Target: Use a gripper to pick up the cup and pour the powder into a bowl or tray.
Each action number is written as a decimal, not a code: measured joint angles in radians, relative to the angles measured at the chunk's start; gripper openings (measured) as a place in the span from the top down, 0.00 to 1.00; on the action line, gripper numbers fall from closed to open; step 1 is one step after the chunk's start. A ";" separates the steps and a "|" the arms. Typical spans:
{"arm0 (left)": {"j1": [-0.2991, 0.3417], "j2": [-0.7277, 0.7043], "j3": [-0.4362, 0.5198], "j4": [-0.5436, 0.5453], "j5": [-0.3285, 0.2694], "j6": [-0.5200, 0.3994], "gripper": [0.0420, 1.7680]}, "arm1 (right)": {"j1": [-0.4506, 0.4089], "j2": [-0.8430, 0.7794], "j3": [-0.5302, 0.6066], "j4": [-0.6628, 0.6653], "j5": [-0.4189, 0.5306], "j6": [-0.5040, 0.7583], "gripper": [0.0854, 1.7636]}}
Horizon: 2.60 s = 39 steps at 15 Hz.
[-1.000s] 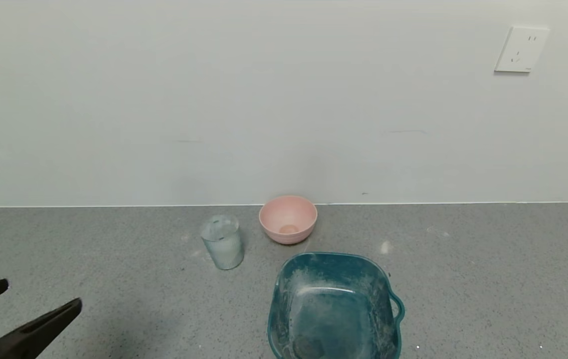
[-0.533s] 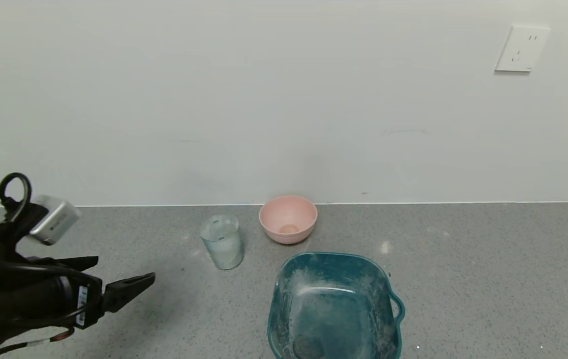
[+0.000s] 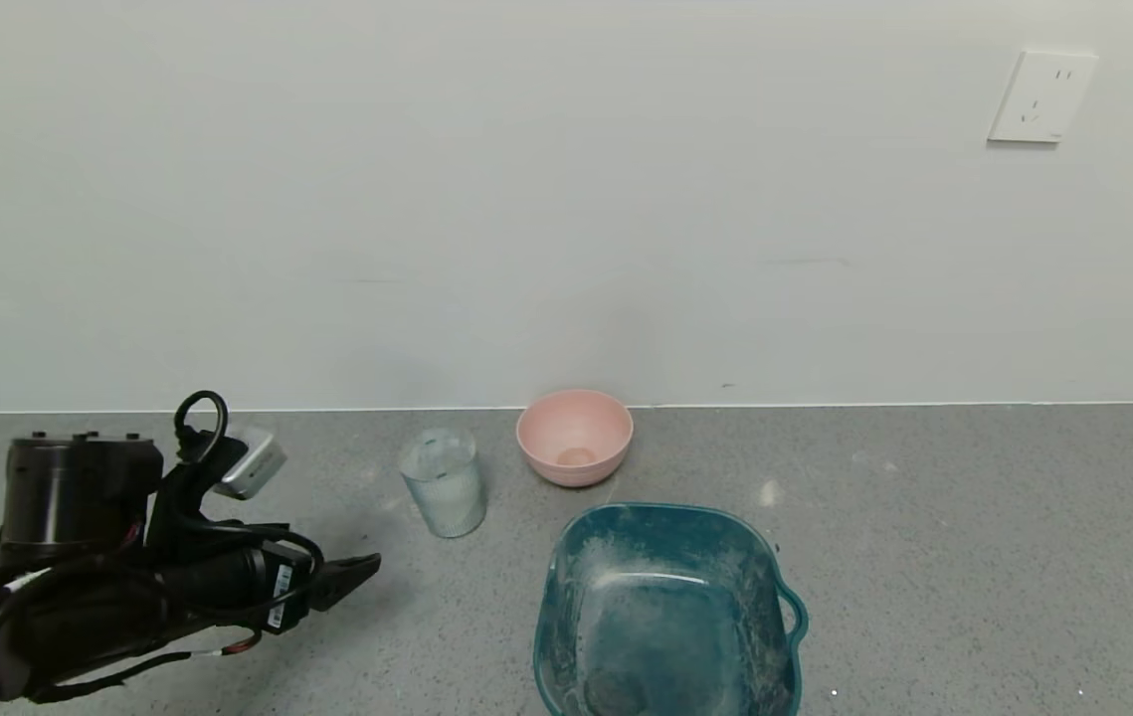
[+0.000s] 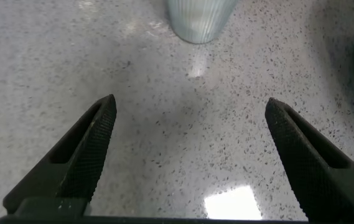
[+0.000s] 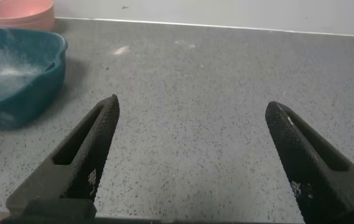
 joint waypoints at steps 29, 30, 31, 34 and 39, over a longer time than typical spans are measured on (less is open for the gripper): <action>-0.089 0.590 0.004 -0.819 0.021 -0.116 0.03 | 0.000 0.000 0.000 0.000 0.000 0.000 0.03; -0.095 0.598 -0.008 -0.820 0.036 -0.116 0.03 | 0.000 0.000 0.000 0.000 0.000 0.000 0.03; -0.100 0.605 -0.020 -0.821 0.048 -0.116 0.03 | 0.000 0.000 0.000 0.000 0.000 0.000 0.03; -0.104 0.622 -0.047 -0.822 0.055 -0.121 0.03 | 0.000 0.000 0.000 0.000 0.000 0.000 0.03; -0.116 0.650 -0.068 -0.853 0.088 -0.123 0.03 | 0.000 0.000 0.000 0.000 0.000 0.000 0.03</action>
